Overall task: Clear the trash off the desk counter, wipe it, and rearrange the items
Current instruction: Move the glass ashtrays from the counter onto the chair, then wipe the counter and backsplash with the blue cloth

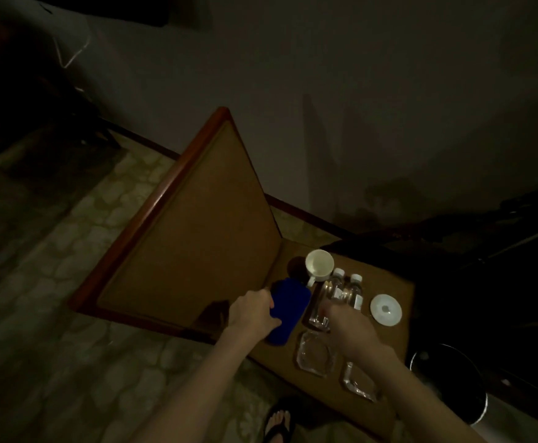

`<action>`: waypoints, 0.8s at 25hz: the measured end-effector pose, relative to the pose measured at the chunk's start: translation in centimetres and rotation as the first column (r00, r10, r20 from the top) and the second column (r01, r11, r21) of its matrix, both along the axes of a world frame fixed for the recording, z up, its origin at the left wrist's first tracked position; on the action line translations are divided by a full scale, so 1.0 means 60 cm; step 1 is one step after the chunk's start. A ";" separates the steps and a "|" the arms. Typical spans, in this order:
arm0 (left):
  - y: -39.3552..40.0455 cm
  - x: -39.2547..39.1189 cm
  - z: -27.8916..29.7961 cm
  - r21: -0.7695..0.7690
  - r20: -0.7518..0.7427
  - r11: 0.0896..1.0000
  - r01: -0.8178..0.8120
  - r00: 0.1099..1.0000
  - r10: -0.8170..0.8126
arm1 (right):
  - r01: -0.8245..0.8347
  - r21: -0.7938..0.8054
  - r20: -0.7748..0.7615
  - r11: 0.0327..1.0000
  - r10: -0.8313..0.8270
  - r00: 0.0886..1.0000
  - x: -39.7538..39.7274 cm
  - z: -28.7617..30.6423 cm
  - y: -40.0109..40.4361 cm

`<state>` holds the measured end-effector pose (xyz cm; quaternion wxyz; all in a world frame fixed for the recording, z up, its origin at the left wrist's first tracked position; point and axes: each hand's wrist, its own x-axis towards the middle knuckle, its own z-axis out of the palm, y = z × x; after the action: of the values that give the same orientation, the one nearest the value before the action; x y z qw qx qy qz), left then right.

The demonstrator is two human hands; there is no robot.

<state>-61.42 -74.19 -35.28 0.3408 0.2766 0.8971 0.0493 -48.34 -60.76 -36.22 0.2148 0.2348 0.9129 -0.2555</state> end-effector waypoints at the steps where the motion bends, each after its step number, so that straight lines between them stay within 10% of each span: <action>1: 0.000 -0.011 -0.010 -0.002 0.014 1.000 0.006 1.000 -0.006 | 0.004 -0.004 0.024 1.000 -0.004 1.000 -0.011 -0.008 -0.006; 20: 0.040 -0.022 -0.433 -0.112 0.187 0.973 -0.201 0.958 0.219 | -0.591 0.098 0.144 0.801 0.576 0.805 -0.171 -0.412 0.057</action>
<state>-62.76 -71.79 -61.26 0.4338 0.1575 0.8843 0.0713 -58.61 -57.36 -60.92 0.3146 -0.0302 0.9434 -0.1003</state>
